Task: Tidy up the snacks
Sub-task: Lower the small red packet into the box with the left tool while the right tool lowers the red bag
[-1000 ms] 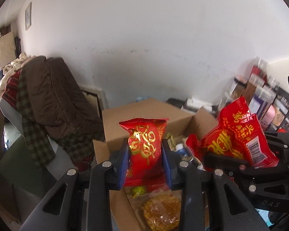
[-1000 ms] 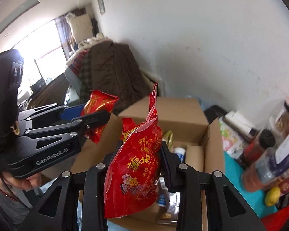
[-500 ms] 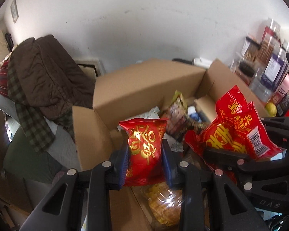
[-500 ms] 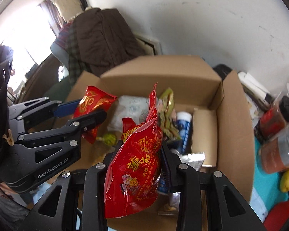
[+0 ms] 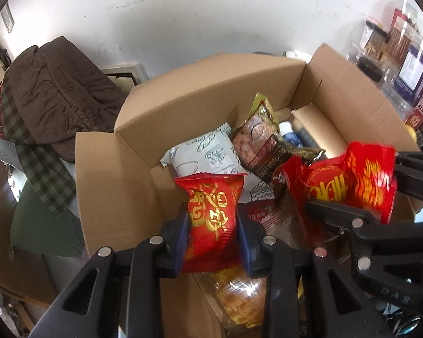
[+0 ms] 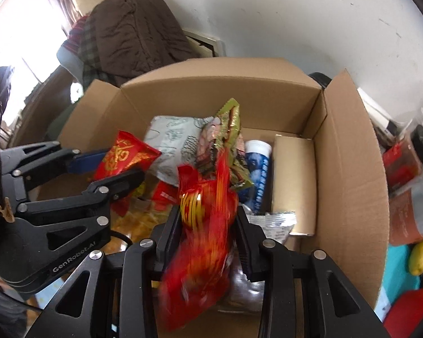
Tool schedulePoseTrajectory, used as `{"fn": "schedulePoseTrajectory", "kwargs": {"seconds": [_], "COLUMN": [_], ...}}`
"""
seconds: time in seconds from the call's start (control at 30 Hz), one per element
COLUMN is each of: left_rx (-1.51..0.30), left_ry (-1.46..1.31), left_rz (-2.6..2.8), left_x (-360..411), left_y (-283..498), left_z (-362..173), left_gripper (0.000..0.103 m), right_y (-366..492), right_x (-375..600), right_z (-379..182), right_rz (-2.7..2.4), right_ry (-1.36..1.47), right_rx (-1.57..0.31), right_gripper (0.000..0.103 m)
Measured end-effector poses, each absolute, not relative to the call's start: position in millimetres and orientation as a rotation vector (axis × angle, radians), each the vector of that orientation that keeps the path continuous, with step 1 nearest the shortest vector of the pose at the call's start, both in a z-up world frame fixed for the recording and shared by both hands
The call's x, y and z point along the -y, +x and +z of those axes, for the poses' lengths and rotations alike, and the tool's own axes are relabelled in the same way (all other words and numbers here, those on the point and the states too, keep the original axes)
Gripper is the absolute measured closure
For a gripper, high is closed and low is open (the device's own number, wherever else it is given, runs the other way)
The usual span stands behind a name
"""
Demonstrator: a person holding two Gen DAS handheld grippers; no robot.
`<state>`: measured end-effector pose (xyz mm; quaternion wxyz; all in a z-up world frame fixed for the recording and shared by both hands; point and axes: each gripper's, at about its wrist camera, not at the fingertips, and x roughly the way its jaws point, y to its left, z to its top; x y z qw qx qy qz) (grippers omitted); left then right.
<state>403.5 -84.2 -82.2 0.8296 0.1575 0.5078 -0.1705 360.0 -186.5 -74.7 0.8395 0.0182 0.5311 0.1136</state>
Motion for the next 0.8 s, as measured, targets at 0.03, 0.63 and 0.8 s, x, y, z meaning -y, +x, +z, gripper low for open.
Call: {"fn": "schedulePoseTrajectory", "kwargs": {"seconds": [0.03,0.63,0.8], "left_rx": [-1.082,-1.024,-1.000], "left_ry": [0.345,0.368,0.338], "left_rz": [-0.354,-0.273,-0.288], "left_x": [85.2,84.2,85.7], "left_y": [403.3,392.8,386.1], "left_z": [-83.7,-66.5,-48.5], "left_gripper": [0.072,0.031,0.031], "right_y": [359.6,342.5,332.7], "right_x": [185.6,195.7,195.8], "right_z": [-75.6,-55.3,-33.5], "right_rz": [0.243,0.160,0.156], "right_ry": [0.040,0.003,-0.013], "right_rx": [-1.129,-1.065,-1.010], "right_gripper": [0.067,0.046,0.046]}}
